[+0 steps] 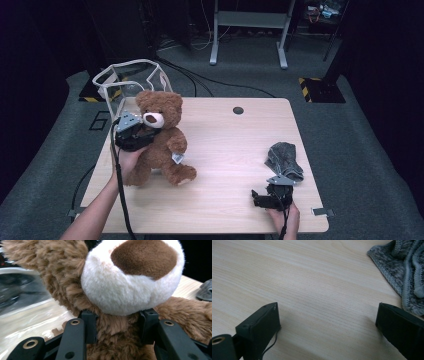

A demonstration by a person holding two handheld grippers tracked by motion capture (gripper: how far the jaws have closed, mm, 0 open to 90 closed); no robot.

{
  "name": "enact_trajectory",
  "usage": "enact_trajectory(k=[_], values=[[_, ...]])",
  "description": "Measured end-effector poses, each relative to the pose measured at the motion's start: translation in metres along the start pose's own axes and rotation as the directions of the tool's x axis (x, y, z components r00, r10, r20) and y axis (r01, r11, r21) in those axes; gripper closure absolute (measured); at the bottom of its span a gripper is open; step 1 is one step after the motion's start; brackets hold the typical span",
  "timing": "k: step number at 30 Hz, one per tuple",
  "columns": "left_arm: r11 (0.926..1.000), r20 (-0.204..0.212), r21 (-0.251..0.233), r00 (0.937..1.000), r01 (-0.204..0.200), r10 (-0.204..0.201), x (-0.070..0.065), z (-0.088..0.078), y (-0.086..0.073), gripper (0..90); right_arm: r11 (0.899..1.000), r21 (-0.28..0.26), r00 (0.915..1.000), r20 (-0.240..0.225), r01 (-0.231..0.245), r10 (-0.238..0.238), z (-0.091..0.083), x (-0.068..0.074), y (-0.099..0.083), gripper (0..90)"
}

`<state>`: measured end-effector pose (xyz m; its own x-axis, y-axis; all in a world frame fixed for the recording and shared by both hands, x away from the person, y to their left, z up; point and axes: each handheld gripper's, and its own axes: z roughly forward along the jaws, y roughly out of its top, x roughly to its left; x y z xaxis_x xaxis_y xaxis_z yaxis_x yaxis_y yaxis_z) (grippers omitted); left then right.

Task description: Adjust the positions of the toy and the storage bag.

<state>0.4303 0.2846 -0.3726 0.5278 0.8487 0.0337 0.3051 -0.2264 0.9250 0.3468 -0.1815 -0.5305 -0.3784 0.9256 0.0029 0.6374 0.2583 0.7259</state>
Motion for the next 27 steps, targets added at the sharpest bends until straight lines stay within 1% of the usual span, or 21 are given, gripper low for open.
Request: enact_trajectory(k=[1,3,4,6,9,13,16,18,21,23,24,26,27], values=[[1.0000,-0.012,-0.004,0.9999,0.004,-0.004,0.002,-0.004,-0.002,58.8,1.000,0.001,1.0000,0.002,0.001,-0.001,0.000,0.000,0.000,4.8],[1.0000,-0.020,0.009,0.9998,0.001,-0.001,0.007,-0.012,-0.003,58.8,1.000,0.001,1.0000,0.002,0.000,0.000,0.000,0.000,0.000,4.8],[1.0000,-0.028,0.009,0.9996,0.002,-0.001,0.009,-0.016,-0.005,58.8,1.000,0.001,1.0000,0.002,0.000,0.000,0.000,0.000,0.000,4.8],[0.9997,-0.044,0.026,0.9990,0.000,0.001,0.013,-0.027,-0.008,58.8,1.000,0.000,1.0000,0.001,0.000,0.000,0.000,0.000,0.000,4.8],[0.9996,-0.057,0.030,0.9984,0.001,0.001,0.019,-0.041,-0.012,58.7,1.000,0.001,1.0000,0.003,0.000,0.000,0.000,0.000,0.000,4.8],[0.9988,-0.066,0.050,0.9978,0.000,0.003,0.024,-0.057,-0.018,58.7,1.000,0.000,1.0000,0.003,0.000,0.000,0.000,0.000,0.000,4.8],[0.9973,-0.068,0.073,0.9977,0.004,0.001,0.028,-0.072,-0.027,58.5,1.000,0.001,1.0000,0.003,0.000,0.000,0.000,0.000,0.000,4.8],[0.9964,-0.068,0.083,0.9976,0.019,-0.013,0.030,-0.079,-0.034,58.5,1.000,0.001,1.0000,0.003,0.000,0.000,0.000,0.000,0.000,4.8],[0.9903,-0.056,0.135,0.9981,0.034,-0.027,0.033,-0.088,-0.049,58.3,1.000,0.001,1.0000,0.004,0.000,0.000,0.000,0.000,0.000,4.8],[0.9841,-0.053,0.166,0.9971,0.063,-0.055,0.038,-0.088,-0.057,58.2,1.000,0.001,1.0000,0.004,0.000,0.000,0.000,0.000,0.000,4.8],[0.9814,-0.052,0.175,0.9962,0.078,-0.070,0.042,-0.084,-0.062,58.1,1.000,0.001,1.0000,0.004,-0.001,0.001,0.000,0.000,0.000,4.8],[0.9663,-0.040,0.235,0.9943,0.106,-0.099,0.050,-0.073,-0.070,57.7,1.000,0.001,1.0000,0.005,-0.001,0.001,0.000,0.000,0.000,4.8],[0.9619,-0.042,0.243,0.9921,0.125,-0.118,0.053,-0.068,-0.073,57.3,1.000,0.001,1.0000,0.005,-0.001,0.001,0.000,0.000,0.000,4.8]])
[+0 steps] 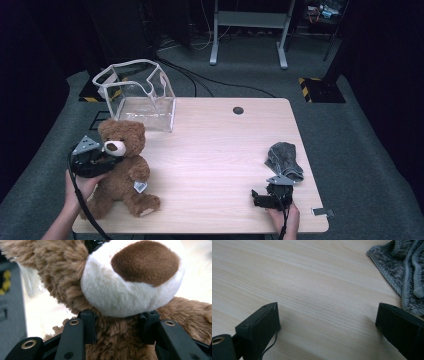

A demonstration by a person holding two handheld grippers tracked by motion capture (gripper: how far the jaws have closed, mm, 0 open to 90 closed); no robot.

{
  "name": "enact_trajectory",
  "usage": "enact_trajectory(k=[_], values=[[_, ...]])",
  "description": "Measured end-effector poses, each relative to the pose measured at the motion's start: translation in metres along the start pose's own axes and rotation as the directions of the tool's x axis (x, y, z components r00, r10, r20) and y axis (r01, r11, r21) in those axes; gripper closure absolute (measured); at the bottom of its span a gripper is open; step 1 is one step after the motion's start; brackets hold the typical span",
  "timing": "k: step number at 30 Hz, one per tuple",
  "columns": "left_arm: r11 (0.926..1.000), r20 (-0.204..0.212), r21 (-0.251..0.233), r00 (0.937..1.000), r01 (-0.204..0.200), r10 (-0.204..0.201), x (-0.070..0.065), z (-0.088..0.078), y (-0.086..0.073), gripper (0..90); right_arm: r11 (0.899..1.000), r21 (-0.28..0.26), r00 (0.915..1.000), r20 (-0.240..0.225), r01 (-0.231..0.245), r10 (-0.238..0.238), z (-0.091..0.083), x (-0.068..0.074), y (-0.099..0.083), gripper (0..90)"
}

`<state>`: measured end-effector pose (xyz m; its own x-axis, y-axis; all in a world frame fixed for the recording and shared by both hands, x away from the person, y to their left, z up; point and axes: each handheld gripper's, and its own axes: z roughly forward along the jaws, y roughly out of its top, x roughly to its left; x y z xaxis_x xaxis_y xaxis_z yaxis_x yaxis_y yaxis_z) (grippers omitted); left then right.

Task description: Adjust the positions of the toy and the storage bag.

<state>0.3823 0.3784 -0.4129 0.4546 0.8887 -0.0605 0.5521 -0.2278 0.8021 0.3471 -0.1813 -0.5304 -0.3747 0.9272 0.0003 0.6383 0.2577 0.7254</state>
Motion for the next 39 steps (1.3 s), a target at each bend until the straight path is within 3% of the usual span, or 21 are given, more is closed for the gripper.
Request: enact_trajectory(k=[3,5,7,10,11,12,16,18,23,28,31,39], values=[[0.9975,0.008,0.037,0.9981,0.061,-0.061,0.014,0.023,0.000,56.6,1.000,0.000,1.0000,0.000,0.000,0.000,0.000,0.000,0.000,4.8],[0.9948,0.007,0.084,0.9983,0.057,-0.058,0.018,0.035,0.002,56.5,1.000,0.000,1.0000,0.000,0.000,0.000,0.000,0.000,0.000,4.8],[0.9864,0.025,0.134,0.9947,0.096,-0.100,0.022,0.050,0.003,56.5,1.000,0.000,1.0000,0.000,0.000,0.000,0.000,0.000,0.000,4.8],[0.9729,0.045,0.216,0.9945,0.083,-0.094,0.026,0.062,0.004,56.1,1.000,0.000,1.0000,0.000,0.000,0.000,0.000,0.000,0.000,4.8],[0.9674,0.053,0.244,0.9950,0.069,-0.084,0.028,0.065,0.004,55.8,1.000,0.000,1.0000,0.000,0.000,0.000,0.000,0.000,0.000,4.8],[0.9631,0.054,0.255,0.9932,0.086,-0.103,0.028,0.067,0.002,55.5,1.000,0.000,1.0000,0.000,0.000,0.000,0.000,0.000,0.000,4.8],[0.9632,0.059,0.255,0.9928,0.086,-0.104,0.027,0.065,0.000,55.4,1.000,0.000,1.0000,0.001,0.000,0.000,0.000,0.000,0.000,4.8],[0.9585,0.074,0.273,0.9916,0.083,-0.107,0.027,0.063,-0.001,55.3,1.000,0.000,1.0000,0.001,0.000,0.000,0.000,0.000,0.000,4.8],[0.9623,0.076,0.259,0.9916,0.082,-0.105,0.028,0.061,-0.004,52.3,1.000,-0.001,1.0000,0.003,0.000,0.000,0.000,0.000,0.000,4.9],[0.9620,0.057,0.254,0.9914,0.100,-0.118,0.030,0.058,-0.002,39.0,1.000,-0.001,1.0000,0.003,0.000,0.000,0.000,0.000,0.000,4.9],[0.9656,0.036,0.235,0.9919,0.111,-0.122,0.030,0.057,-0.002,34.2,1.000,0.000,1.0000,0.003,0.000,0.000,0.000,0.000,0.000,4.9],[0.9747,-0.027,0.211,0.9972,0.075,-0.070,0.025,0.049,0.006,21.6,1.000,0.000,1.0000,-0.003,0.008,-0.008,0.000,0.000,0.000,4.0]])
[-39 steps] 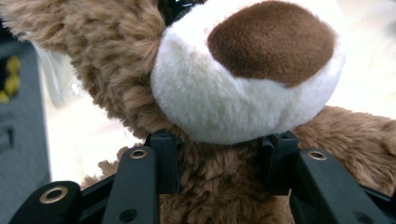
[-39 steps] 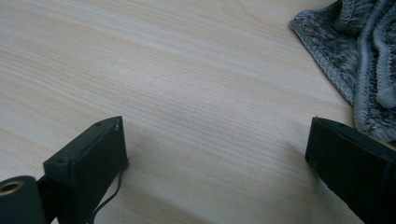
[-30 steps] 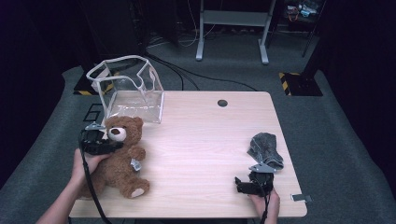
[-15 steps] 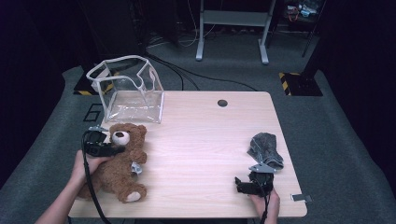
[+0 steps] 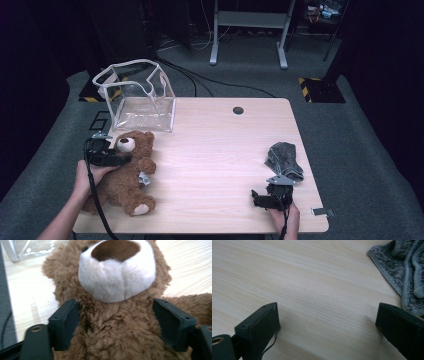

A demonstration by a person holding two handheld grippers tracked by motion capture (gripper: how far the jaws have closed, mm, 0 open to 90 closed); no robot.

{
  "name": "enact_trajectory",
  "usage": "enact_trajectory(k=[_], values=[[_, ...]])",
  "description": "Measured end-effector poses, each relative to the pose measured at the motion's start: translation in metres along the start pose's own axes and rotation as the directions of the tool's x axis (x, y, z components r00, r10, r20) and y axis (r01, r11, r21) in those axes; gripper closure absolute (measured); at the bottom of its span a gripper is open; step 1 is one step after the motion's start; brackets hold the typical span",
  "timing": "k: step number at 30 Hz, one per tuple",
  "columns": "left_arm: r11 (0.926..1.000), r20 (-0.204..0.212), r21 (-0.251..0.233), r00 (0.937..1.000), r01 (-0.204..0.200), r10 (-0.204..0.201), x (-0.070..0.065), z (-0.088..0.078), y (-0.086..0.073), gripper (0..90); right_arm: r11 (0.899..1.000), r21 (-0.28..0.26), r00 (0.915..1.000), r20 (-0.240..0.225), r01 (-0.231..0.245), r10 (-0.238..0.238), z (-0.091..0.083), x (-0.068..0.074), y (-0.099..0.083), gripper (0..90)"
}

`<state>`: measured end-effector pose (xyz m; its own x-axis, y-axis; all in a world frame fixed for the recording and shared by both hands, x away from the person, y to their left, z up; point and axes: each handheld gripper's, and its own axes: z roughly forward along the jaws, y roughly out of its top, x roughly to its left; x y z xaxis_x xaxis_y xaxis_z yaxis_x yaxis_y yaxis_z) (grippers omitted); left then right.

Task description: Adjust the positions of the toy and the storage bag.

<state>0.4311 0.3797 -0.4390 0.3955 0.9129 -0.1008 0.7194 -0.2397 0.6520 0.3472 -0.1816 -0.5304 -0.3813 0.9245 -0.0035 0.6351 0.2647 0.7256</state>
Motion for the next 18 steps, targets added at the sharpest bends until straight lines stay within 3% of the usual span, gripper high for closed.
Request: enact_trajectory(k=[3,7,8,15,16,18], values=[[0.9993,-0.011,-0.008,0.9993,-0.036,0.036,-0.002,-0.006,0.005,17.5,1.000,0.005,0.9999,-0.015,0.007,-0.007,0.000,-0.001,0.000,2.7],[0.9981,-0.021,-0.060,0.9997,-0.017,0.016,-0.007,-0.011,0.012,14.2,1.000,0.011,0.9990,-0.038,0.026,-0.026,0.001,-0.002,0.000,1.1],[0.9981,-0.022,-0.050,0.9992,-0.035,0.034,-0.007,-0.014,0.014,13.5,1.000,0.011,0.9989,-0.038,0.027,-0.026,0.001,-0.002,0.000,0.8],[0.9947,-0.040,-0.090,0.9981,-0.050,0.046,-0.015,-0.024,0.033,10.6,0.999,0.017,0.9987,-0.035,0.038,-0.038,0.002,-0.003,0.001,0.0],[0.9937,-0.045,-0.105,0.9984,-0.039,0.034,-0.017,-0.024,0.036,9.9,0.999,0.016,0.9989,-0.035,0.033,-0.033,0.002,-0.003,0.001,0.0],[0.9939,-0.044,-0.095,0.9976,-0.056,0.052,-0.018,-0.027,0.041,9.3,0.999,0.016,0.9986,-0.037,0.038,-0.038,0.002,-0.003,0.001,0.0]])
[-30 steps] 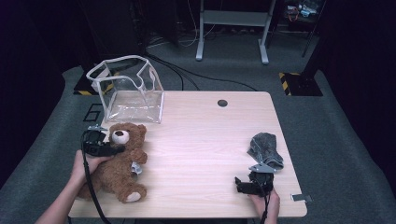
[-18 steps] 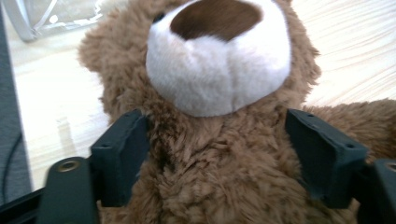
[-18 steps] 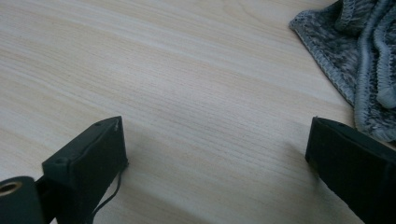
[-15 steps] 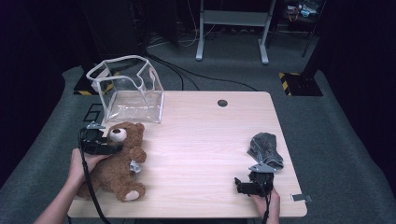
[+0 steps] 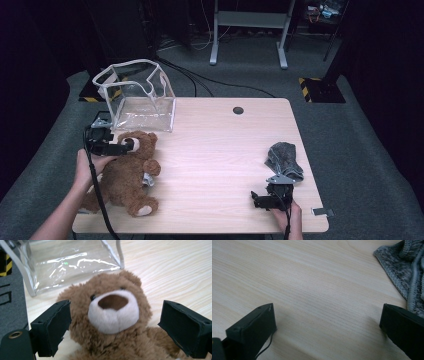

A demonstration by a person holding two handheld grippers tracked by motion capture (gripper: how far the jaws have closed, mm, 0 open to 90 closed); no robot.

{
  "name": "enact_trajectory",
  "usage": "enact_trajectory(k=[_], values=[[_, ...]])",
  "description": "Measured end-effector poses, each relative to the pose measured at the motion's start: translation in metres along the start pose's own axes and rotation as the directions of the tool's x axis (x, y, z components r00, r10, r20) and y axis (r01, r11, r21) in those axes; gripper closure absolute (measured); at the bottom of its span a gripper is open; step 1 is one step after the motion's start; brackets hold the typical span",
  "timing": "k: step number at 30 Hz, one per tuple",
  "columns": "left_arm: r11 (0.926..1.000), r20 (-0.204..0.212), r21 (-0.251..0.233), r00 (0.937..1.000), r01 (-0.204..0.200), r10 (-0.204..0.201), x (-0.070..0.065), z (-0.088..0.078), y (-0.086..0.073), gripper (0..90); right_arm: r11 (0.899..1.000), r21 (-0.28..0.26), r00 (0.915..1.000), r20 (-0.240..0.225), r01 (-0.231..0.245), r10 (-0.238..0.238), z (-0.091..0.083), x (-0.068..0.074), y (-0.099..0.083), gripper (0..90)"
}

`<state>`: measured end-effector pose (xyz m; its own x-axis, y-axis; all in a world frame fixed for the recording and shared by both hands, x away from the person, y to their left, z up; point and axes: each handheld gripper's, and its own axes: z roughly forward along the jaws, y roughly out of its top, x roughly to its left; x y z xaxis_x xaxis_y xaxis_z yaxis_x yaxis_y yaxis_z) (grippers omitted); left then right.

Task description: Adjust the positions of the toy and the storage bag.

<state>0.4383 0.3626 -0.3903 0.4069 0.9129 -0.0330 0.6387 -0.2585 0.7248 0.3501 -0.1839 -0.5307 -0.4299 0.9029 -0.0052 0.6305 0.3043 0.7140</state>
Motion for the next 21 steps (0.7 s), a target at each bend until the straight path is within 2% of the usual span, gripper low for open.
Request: enact_trajectory(k=[1,5,9,12,14,17,21], values=[[0.9998,0.001,-0.020,1.0000,0.009,-0.009,-0.001,-0.001,0.003,9.0,1.000,0.001,1.0000,-0.001,-0.002,0.002,0.000,0.000,0.000,0.0],[0.9989,-0.008,-0.046,0.9999,-0.011,0.010,-0.004,-0.005,0.017,8.9,1.000,0.000,0.9999,-0.007,0.013,-0.013,0.000,-0.001,0.000,0.0],[0.9967,-0.021,-0.073,0.9992,-0.036,0.035,-0.006,-0.009,0.035,8.9,1.000,0.002,1.0000,-0.009,0.002,-0.002,0.001,-0.001,0.001,0.0],[0.9948,-0.018,-0.095,0.9991,-0.039,0.037,-0.007,-0.008,0.050,8.8,1.000,0.002,1.0000,-0.008,0.002,-0.002,0.001,-0.001,0.001,0.0],[0.9940,-0.020,-0.098,0.9987,-0.049,0.047,-0.007,-0.007,0.060,8.6,1.000,0.002,1.0000,-0.008,0.002,-0.002,0.001,-0.001,0.001,0.0],[0.9920,-0.045,-0.110,0.9973,-0.063,0.059,-0.005,-0.001,0.076,9.8,1.000,0.000,1.0000,-0.008,-0.005,0.005,0.001,-0.001,0.001,0.0],[0.9903,-0.057,-0.130,0.9975,-0.049,0.042,-0.001,0.009,0.092,9.6,1.000,-0.001,0.9999,-0.012,-0.001,0.001,0.001,-0.002,0.001,0.0]])
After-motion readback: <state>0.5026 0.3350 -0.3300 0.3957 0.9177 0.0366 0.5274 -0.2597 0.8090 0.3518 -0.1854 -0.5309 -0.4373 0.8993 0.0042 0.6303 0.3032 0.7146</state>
